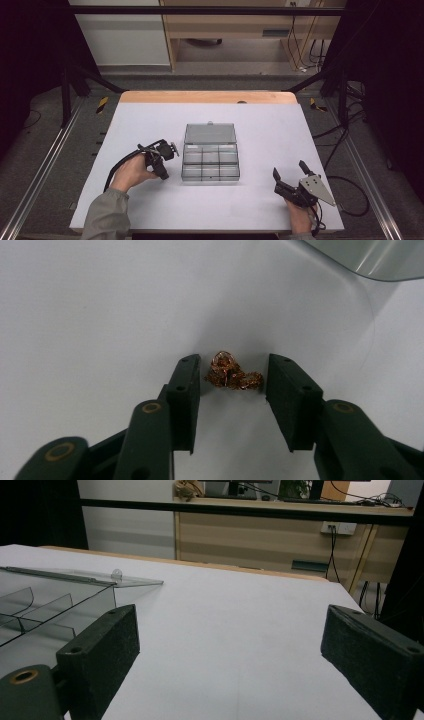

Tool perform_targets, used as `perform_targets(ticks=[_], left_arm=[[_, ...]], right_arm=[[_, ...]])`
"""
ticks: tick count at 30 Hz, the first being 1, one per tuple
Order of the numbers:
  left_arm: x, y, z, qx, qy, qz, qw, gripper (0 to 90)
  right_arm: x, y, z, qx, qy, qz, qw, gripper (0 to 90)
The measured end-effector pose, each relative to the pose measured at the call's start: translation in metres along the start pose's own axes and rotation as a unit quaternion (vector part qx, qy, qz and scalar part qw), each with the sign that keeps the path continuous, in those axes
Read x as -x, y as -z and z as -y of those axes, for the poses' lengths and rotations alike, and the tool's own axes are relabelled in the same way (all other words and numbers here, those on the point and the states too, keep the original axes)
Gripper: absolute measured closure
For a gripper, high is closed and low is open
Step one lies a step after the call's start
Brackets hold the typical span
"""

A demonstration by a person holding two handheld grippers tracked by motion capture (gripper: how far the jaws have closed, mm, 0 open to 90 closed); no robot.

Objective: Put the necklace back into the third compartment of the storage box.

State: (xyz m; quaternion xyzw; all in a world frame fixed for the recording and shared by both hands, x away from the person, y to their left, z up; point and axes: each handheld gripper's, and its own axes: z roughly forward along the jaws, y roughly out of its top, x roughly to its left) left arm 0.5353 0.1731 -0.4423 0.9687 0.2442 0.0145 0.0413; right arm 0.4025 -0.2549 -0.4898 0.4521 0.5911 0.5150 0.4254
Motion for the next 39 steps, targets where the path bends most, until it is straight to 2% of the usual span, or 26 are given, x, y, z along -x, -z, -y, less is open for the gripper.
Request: perform_targets(ticks=[2, 10, 17, 22, 23, 28, 29, 30, 31, 34, 39], left_arm=[[0.000, 0.001, 0.001, 0.003, -0.003, -0.001, 1.0000, 64.7], [0.003, 0.001, 0.003, 0.011, -0.001, -0.002, 0.9999, 84.2], [0.000, 0.001, 0.007, 0.024, 0.005, 0.008, 0.9997, 85.0], [-0.004, 0.002, 0.015, 0.056, 0.017, 0.026, 0.9980, 85.2], [-0.006, 0.003, 0.017, 0.060, 0.012, 0.027, 0.9978, 85.2], [-0.009, 0.014, 0.025, 0.096, 0.024, 0.027, 0.9947, 85.1], [-0.009, 0.014, 0.025, 0.096, 0.024, 0.027, 0.9947, 85.2], [-0.010, 0.017, 0.026, 0.109, 0.028, 0.029, 0.9932, 85.2], [-0.011, 0.024, 0.030, 0.132, 0.032, 0.027, 0.9904, 85.1], [-0.012, 0.030, 0.034, 0.156, 0.034, 0.023, 0.9869, 85.1], [-0.014, 0.038, 0.044, 0.207, 0.040, 0.029, 0.9770, 85.1]], right_arm=[[0.000, 0.000, 0.000, 0.000, 0.000, 0.000, 1.0000, 9.0], [0.000, 0.000, 0.000, 0.000, 0.002, 0.001, 1.0000, 9.0], [0.000, 0.000, 0.000, -0.001, -0.001, 0.001, 1.0000, 9.1], [0.000, 0.000, 0.000, -0.001, -0.002, 0.001, 1.0000, 9.1], [0.000, 0.000, 0.000, -0.001, -0.001, 0.001, 1.0000, 9.1], [0.000, 0.000, 0.000, -0.001, 0.000, 0.001, 1.0000, 9.1], [0.000, 0.000, 0.000, -0.001, -0.001, 0.001, 1.0000, 9.1], [0.000, 0.000, 0.000, -0.001, -0.001, 0.001, 1.0000, 9.1], [0.000, 0.000, 0.000, 0.000, -0.001, 0.001, 1.0000, 9.1], [0.000, 0.000, 0.000, -0.001, -0.001, 0.001, 1.0000, 9.1], [0.000, 0.000, 0.000, -0.001, -0.001, 0.001, 1.0000, 9.1]])
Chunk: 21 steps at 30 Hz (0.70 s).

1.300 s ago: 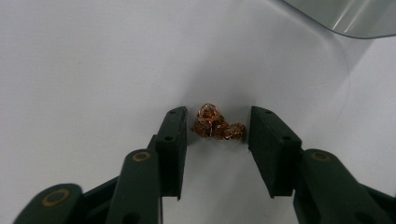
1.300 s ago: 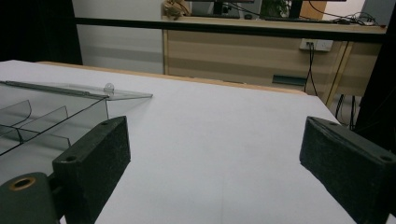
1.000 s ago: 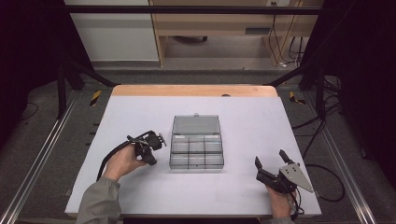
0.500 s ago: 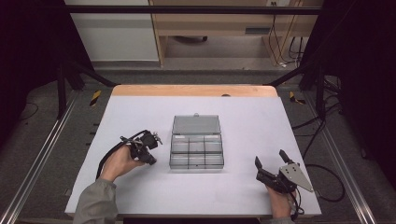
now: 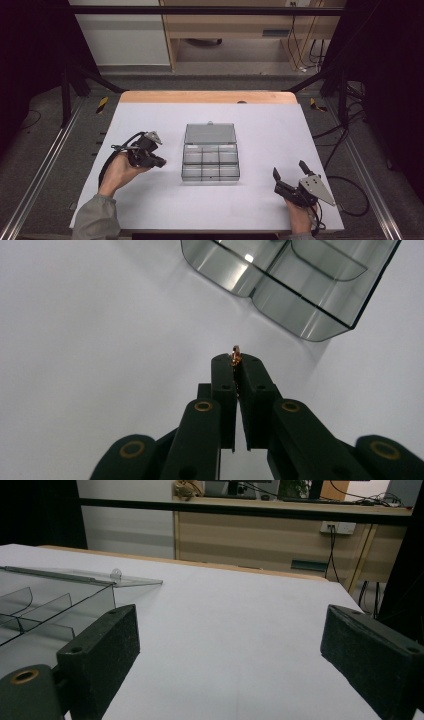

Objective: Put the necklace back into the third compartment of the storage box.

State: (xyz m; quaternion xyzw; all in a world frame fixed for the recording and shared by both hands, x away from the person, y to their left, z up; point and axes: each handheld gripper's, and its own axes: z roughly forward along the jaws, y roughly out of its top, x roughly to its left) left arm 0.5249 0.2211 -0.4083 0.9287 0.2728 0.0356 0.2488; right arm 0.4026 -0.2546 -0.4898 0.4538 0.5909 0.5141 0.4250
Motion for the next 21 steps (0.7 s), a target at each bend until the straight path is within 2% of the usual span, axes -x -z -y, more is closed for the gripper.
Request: perform_targets(ticks=[4, 6, 12, 14, 16, 21], left_arm=[[0.000, 0.005, 0.006, 0.034, 0.008, 0.002, 0.9994, 85.1], [0.000, 0.008, 0.009, 0.043, 0.007, 0.001, 0.9991, 85.1], [0.000, 0.016, 0.017, 0.096, 0.013, -0.001, 0.9953, 85.0], [0.000, 0.017, 0.020, 0.119, 0.019, 0.006, 0.9927, 85.0], [0.000, 0.018, 0.022, 0.134, 0.016, 0.002, 0.9909, 85.0], [0.001, 0.018, 0.029, 0.196, 0.024, 0.006, 0.9803, 85.1]], right_arm=[[0.000, 0.000, 0.000, 0.001, 0.001, 0.000, 1.0000, 9.1], [0.000, 0.000, 0.000, 0.001, 0.001, 0.000, 1.0000, 9.1], [0.000, 0.000, 0.000, 0.002, 0.002, 0.001, 1.0000, 9.1], [0.000, 0.000, 0.000, 0.003, 0.002, 0.001, 1.0000, 9.0], [0.000, 0.000, 0.000, 0.003, 0.002, 0.001, 1.0000, 9.0], [0.000, 0.000, 0.000, 0.003, 0.002, 0.001, 1.0000, 9.0]])
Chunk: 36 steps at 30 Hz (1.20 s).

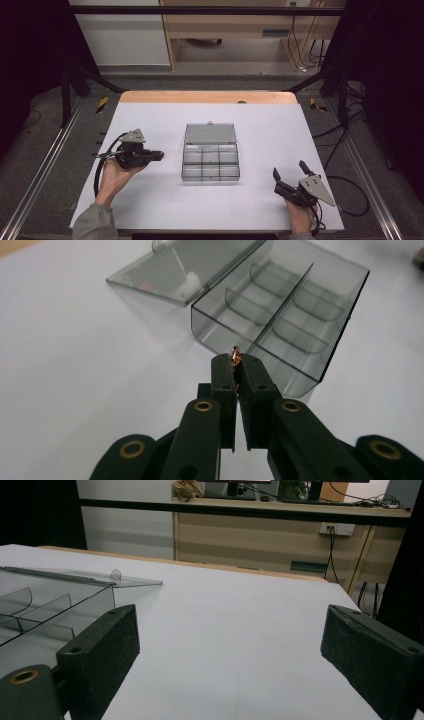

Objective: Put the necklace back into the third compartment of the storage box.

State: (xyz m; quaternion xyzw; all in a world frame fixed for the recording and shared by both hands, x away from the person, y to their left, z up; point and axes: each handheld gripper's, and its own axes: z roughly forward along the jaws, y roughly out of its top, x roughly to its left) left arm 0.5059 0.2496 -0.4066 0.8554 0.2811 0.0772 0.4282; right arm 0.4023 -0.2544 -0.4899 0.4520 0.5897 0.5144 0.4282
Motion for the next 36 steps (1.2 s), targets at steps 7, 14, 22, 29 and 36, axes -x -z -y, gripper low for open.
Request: perform_targets(ticks=[7, 14, 22, 29, 36], left_arm=[[0.006, 0.002, 0.006, 0.082, -0.004, -0.006, 0.9966, 85.0], [0.008, 0.007, 0.011, 0.153, -0.010, -0.006, 0.9881, 85.0], [0.022, 0.007, 0.006, 0.210, -0.031, -0.009, 0.9772, 85.1], [0.024, -0.005, 0.003, 0.222, -0.021, -0.009, 0.9749, 85.0], [0.032, -0.017, -0.010, 0.225, -0.024, -0.018, 0.9740, 85.0]], right_arm=[[0.000, 0.000, 0.000, 0.000, 0.000, 0.000, 1.0000, 9.0], [0.000, 0.000, 0.000, 0.001, 0.001, -0.001, 1.0000, 9.0], [0.000, 0.000, 0.000, 0.001, 0.000, 0.000, 1.0000, 8.9], [0.000, 0.000, 0.000, 0.001, 0.000, 0.000, 1.0000, 8.8], [0.000, 0.000, 0.000, 0.001, 0.000, 0.000, 1.0000, 8.9]])
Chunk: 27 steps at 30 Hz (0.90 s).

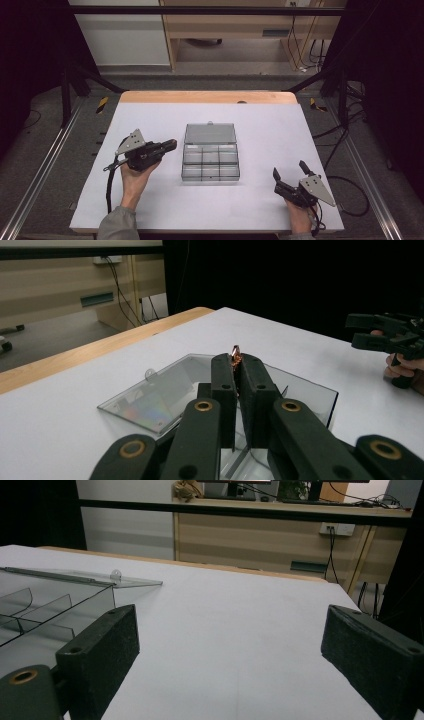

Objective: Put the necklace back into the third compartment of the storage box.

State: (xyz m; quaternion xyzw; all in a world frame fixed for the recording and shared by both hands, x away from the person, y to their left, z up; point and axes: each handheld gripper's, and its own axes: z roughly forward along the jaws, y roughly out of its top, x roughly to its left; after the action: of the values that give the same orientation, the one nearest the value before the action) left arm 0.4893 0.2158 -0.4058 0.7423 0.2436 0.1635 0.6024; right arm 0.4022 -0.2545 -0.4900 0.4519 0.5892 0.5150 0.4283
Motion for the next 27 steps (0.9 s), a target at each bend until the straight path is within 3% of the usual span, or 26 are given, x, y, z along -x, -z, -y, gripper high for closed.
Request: perform_targets(ticks=[6, 13, 27], left_arm=[[0.014, -0.027, -0.007, -0.023, -0.021, -0.012, 0.9994, 85.0], [0.026, -0.060, -0.009, -0.038, -0.018, -0.002, 0.9991, 85.0], [0.031, -0.108, -0.008, -0.077, -0.006, 0.025, 0.9967, 85.0]], right_arm=[[0.000, 0.000, 0.000, -0.001, -0.001, -0.001, 1.0000, 8.9], [0.000, 0.000, 0.000, -0.002, -0.001, -0.002, 1.0000, 8.9], [0.000, 0.000, 0.000, -0.002, -0.001, -0.003, 1.0000, 8.8]])
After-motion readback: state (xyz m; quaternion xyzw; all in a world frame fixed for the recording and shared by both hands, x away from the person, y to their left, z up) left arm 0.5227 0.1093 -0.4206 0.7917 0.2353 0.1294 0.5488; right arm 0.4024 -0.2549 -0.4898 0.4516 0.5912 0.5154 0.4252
